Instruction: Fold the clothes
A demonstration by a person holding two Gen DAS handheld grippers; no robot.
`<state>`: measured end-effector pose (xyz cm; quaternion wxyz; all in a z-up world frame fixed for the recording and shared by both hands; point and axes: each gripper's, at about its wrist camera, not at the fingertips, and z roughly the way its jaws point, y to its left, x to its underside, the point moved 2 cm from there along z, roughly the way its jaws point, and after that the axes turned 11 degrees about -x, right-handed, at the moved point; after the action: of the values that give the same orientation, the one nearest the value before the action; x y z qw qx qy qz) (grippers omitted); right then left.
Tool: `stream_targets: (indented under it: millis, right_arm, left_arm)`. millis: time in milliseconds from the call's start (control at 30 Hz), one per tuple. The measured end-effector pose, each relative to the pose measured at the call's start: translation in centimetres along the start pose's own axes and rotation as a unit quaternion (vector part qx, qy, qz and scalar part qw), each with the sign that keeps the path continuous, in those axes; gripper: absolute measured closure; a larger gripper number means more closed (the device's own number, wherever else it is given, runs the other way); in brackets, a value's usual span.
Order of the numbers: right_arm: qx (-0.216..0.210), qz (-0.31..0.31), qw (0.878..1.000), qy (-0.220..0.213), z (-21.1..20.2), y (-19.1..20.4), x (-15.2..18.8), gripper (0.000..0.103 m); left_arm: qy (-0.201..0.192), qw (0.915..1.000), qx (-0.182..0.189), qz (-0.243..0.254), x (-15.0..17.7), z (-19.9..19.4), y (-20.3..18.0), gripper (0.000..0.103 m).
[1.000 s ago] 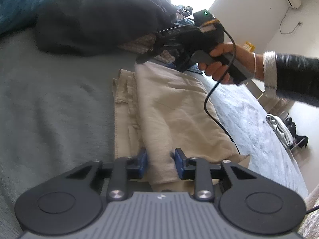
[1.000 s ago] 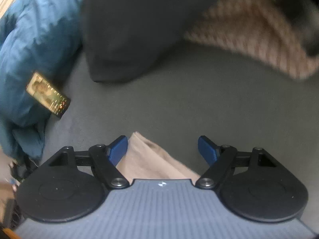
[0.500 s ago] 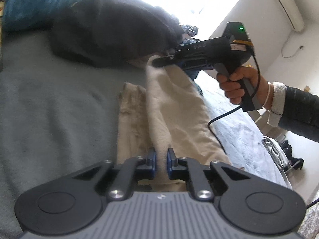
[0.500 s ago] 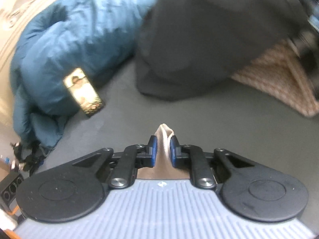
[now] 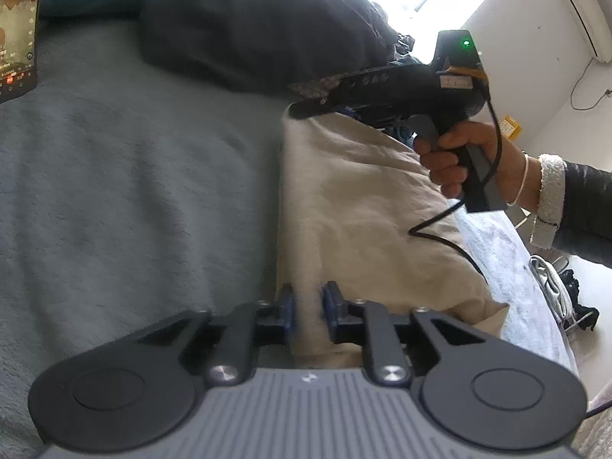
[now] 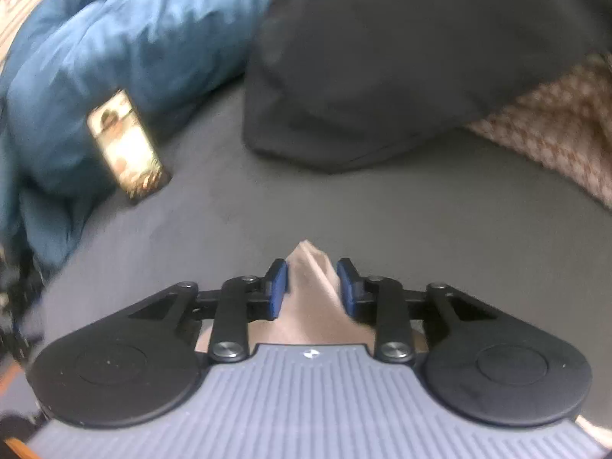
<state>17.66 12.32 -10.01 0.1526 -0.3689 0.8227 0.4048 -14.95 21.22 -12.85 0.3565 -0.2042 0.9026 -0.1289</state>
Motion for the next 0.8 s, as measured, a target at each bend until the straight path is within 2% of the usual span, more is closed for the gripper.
stream_targets:
  millis: [33, 167, 233, 300, 500, 633, 733, 800]
  right_arm:
    - [-0.004, 0.019, 1.0, -0.005, -0.5, -0.3, -0.4, 0.061]
    - [-0.018, 0.087, 0.994, -0.067, -6.1, -2.1, -1.1, 0.053]
    - [-0.02, 0.108, 0.989, -0.096, -10.1, -3.0, -0.7, 0.052]
    - [-0.004, 0.111, 0.987, -0.116, -14.2, -3.8, 0.2, 0.052]
    - [0.044, 0.11, 0.983, -0.139, -24.0, -4.5, 5.2, 0.055]
    - [0.076, 0.084, 0.989, -0.098, -25.1, -3.2, 9.0, 0.068]
    - [0.093, 0.036, 0.994, -0.049, -23.2, -2.0, 11.2, 0.077]
    - [0.091, 0.002, 0.995, -0.034, -21.5, -0.7, 11.7, 0.081]
  left_arm:
    - [0.001, 1.0, -0.001, 0.0, -0.1, -0.1, 0.0, 0.069]
    - [-0.018, 0.9997, -0.014, 0.004, -0.9, -1.4, 0.3, 0.063]
    - [-0.035, 0.9991, -0.023, 0.005, -1.5, -2.1, 0.5, 0.06]
    - [-0.049, 0.9983, -0.029, 0.009, -2.7, -2.2, 0.3, 0.06]
    - [-0.079, 0.9951, -0.014, 0.057, -7.0, -0.2, -2.7, 0.059]
    - [-0.079, 0.9897, -0.014, 0.118, -8.5, 2.7, -6.4, 0.059]
    - [-0.07, 0.9857, -0.024, 0.151, -9.9, 5.9, -8.6, 0.059]
    - [-0.053, 0.9848, -0.035, 0.162, -10.8, 8.6, -9.6, 0.059]
